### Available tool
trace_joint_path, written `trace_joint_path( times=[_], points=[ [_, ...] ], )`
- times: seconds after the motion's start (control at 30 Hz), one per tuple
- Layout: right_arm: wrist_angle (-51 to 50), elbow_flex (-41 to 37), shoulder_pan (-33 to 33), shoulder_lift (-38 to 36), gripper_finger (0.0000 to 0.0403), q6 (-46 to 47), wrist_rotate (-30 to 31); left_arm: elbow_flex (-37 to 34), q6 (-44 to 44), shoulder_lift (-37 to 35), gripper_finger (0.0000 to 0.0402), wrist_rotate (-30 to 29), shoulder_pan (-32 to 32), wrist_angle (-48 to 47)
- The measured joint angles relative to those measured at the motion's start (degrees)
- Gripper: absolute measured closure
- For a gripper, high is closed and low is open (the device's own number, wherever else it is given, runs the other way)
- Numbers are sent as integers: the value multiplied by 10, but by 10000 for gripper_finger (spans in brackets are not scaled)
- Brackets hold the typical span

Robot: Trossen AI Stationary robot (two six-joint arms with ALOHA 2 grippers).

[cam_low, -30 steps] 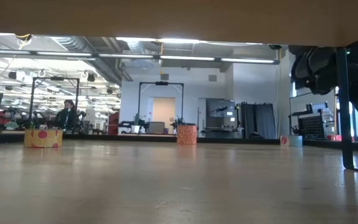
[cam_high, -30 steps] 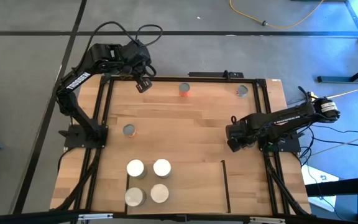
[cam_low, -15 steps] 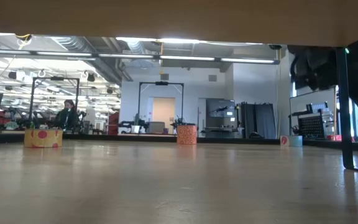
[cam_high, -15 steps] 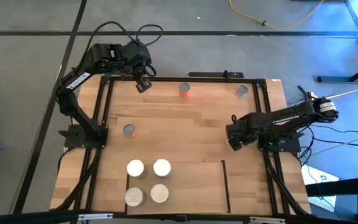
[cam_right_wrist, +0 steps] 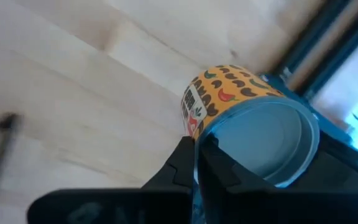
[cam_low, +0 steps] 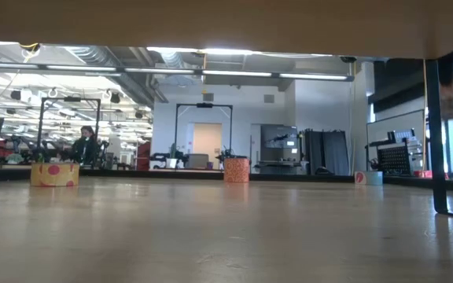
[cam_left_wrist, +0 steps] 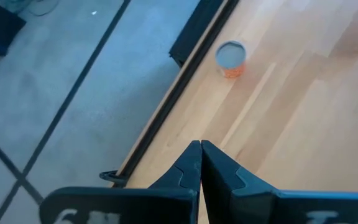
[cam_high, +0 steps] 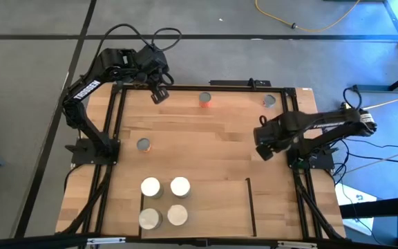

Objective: Pick and place cans onto a shelf
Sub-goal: Put the canned spicy black beans on the shelf

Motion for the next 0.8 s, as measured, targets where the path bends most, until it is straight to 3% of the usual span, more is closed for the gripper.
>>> trace_joint_path(
  times=[0.37, 0.6, 0.8],
  points=[
    [3, 198, 1, 43, 396, -109, 22, 0, 0, 0, 401, 19, 0, 0],
    [4, 354, 13, 128, 396, -222, -3, 0, 0, 0, 401, 19, 0, 0],
    [5, 486, 48, 211, 396, -264, -5, 0, 0, 0, 401, 19, 0, 0]
  ],
)
